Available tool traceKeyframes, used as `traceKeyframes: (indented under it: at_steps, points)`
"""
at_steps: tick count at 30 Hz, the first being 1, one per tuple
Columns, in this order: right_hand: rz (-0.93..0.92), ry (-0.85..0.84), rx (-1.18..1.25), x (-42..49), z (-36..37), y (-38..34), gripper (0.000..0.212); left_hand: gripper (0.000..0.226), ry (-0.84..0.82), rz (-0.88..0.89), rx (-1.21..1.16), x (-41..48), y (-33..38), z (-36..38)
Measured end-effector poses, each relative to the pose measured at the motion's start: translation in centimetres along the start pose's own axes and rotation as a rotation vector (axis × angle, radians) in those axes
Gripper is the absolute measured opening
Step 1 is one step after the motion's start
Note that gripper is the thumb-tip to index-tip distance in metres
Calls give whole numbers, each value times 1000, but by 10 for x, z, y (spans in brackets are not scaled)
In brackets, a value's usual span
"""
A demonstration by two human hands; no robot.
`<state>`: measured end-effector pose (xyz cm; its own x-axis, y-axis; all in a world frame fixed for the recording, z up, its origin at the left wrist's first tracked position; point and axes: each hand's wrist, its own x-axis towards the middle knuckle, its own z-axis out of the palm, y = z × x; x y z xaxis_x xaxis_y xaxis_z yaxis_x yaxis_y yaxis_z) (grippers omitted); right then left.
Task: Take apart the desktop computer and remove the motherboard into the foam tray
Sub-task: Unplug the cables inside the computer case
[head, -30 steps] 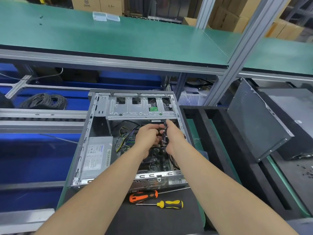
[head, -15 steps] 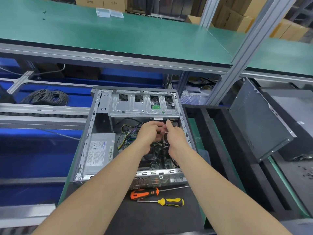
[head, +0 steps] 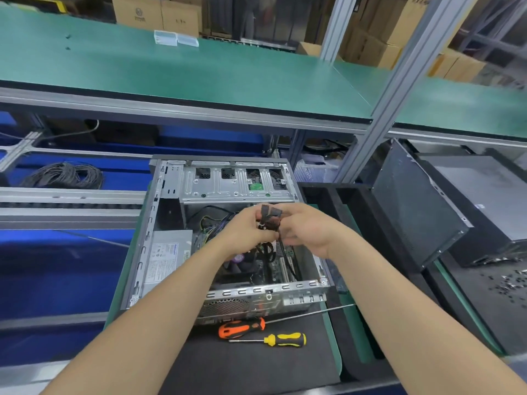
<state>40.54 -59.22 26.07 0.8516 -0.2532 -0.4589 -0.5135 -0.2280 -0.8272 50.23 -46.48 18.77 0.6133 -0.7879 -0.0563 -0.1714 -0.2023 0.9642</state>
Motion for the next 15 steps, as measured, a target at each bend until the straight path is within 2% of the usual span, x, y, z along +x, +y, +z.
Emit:
traceKeyframes:
  at_steps: [3, 7, 11, 15]
  points:
    - [-4, 58, 10, 1, 2, 2, 34, 38, 74, -77, -2, 0, -2, -9]
    - [49, 292, -207, 4, -4, 17, 47, 23, 259, -331, -292, 0, -14, -21]
    - [121, 377, -261, 3, -8, 20, 33, 22, 117, -347, -172, -1, -22, -22]
    - [168, 335, -327, 4, -6, 17, 20, 18, 144, -337, -105, 1, -23, -14]
